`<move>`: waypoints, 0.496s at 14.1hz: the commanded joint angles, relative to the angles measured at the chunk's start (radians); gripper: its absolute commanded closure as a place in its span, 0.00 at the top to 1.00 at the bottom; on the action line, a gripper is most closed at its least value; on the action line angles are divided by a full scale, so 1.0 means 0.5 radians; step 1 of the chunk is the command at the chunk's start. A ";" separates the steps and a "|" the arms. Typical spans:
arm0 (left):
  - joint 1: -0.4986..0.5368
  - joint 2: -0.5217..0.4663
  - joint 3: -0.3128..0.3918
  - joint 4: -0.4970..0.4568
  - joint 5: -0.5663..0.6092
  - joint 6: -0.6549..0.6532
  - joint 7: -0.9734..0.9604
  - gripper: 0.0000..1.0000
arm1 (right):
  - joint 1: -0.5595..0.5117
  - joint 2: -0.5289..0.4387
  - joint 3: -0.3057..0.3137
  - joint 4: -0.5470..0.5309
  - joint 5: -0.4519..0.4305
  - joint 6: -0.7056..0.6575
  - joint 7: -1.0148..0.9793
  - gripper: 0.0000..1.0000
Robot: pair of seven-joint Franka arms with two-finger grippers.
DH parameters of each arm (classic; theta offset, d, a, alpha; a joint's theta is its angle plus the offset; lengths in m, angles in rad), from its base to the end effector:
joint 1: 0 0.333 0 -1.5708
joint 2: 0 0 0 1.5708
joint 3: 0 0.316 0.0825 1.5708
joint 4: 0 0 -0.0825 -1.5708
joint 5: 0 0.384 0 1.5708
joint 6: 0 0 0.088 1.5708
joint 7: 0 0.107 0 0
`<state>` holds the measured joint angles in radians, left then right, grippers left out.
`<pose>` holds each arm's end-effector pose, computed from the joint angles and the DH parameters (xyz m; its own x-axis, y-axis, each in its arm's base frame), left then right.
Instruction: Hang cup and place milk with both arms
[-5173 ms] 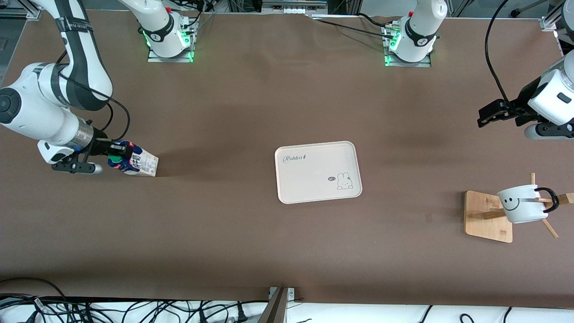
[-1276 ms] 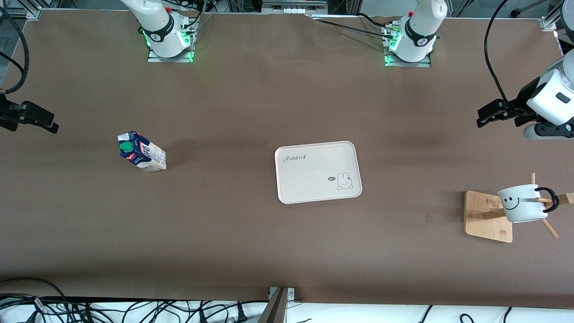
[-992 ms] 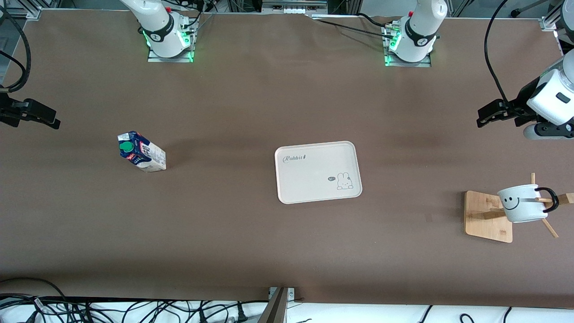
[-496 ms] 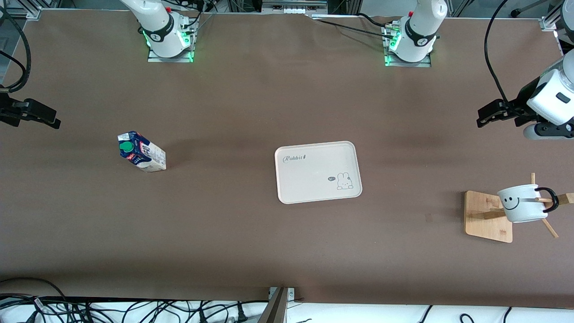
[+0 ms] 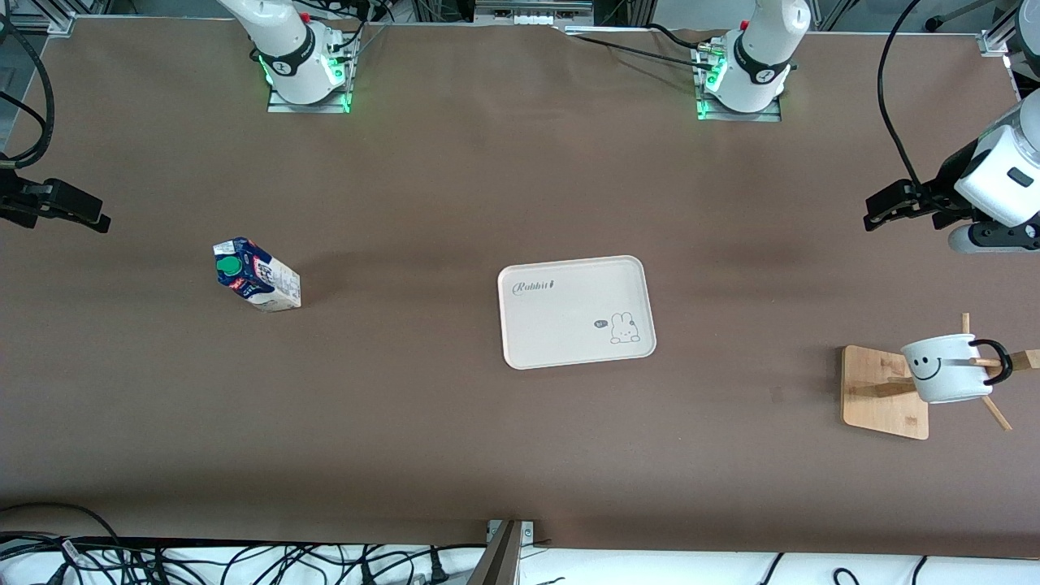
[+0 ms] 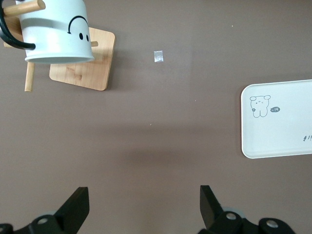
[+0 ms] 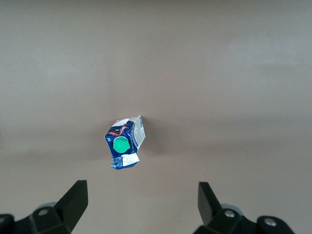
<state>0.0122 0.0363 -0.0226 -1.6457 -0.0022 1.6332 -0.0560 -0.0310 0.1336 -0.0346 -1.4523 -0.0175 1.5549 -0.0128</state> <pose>0.5673 -0.0059 0.5740 0.9978 0.0457 -0.0489 0.0458 -0.9990 0.0003 0.5924 -0.0394 0.6023 0.9981 -0.0529 -0.0312 -0.0522 -0.9984 0.0217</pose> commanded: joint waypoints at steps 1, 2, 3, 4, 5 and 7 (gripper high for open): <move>-0.012 0.023 0.008 0.049 -0.008 -0.011 -0.005 1.00 | -0.030 0.012 0.014 0.048 0.026 -0.051 0.016 1.00; -0.012 0.023 0.008 0.049 -0.008 -0.011 -0.005 1.00 | -0.033 0.012 0.014 0.051 0.026 -0.051 0.007 1.00; -0.012 0.023 0.008 0.049 -0.008 -0.011 -0.005 1.00 | -0.030 0.012 0.014 0.051 0.026 -0.051 -0.002 1.00; -0.012 0.023 0.008 0.049 -0.008 -0.011 -0.005 1.00 | -0.030 0.012 0.014 0.051 0.026 -0.054 -0.002 1.00; -0.012 0.023 0.008 0.049 -0.008 -0.011 -0.005 1.00 | -0.030 0.012 0.014 0.048 0.026 -0.054 -0.008 1.00; -0.012 0.023 0.008 0.049 -0.008 -0.011 -0.005 1.00 | -0.030 0.012 0.014 0.051 0.023 -0.057 -0.011 1.00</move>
